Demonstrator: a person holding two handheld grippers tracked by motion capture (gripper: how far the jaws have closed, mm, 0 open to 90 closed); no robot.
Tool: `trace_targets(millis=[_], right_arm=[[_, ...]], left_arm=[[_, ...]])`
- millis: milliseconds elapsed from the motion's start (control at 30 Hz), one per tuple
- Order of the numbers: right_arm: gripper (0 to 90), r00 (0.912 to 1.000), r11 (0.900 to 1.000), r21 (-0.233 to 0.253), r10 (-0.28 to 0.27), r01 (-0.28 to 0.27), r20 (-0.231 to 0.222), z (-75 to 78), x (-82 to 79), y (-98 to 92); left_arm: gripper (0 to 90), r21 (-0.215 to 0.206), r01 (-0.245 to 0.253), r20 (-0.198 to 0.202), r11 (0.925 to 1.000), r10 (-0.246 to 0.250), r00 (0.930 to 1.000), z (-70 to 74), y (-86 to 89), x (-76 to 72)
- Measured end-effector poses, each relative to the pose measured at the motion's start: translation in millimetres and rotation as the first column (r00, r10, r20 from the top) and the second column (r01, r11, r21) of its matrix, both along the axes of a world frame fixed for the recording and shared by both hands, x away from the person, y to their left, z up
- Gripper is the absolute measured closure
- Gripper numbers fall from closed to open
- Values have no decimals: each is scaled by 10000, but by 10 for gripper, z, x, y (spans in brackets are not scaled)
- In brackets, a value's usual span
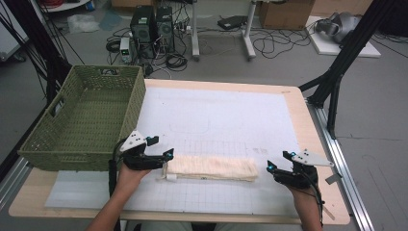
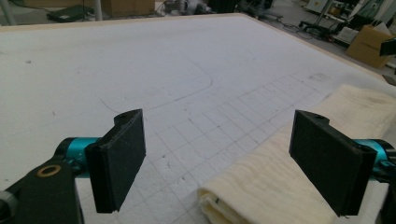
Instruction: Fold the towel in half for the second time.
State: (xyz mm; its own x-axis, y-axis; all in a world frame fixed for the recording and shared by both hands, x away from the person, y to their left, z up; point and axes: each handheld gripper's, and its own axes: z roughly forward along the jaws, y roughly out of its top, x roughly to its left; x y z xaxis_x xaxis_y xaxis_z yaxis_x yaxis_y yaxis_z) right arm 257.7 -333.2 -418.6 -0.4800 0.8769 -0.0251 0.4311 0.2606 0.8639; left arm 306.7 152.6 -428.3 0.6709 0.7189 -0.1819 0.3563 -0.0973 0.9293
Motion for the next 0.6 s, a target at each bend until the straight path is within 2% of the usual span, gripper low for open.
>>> trace_targets(millis=[233,433,600], right_arm=[[223,9999,9999,-122,-114,115,78,-8,12,-2],[206,9994,9995,-52,-316,317,115,2,15,-27],[179,9991,9992,-62,-399,399,128,0,19,-39]], left_arm=[[194,10,36,164,10000,-36,9999,1,0,8],[217,196,18,385,9998,-26,9993,3,7,9],[218,74,-18,428,10000,15,9991,13,16,2]])
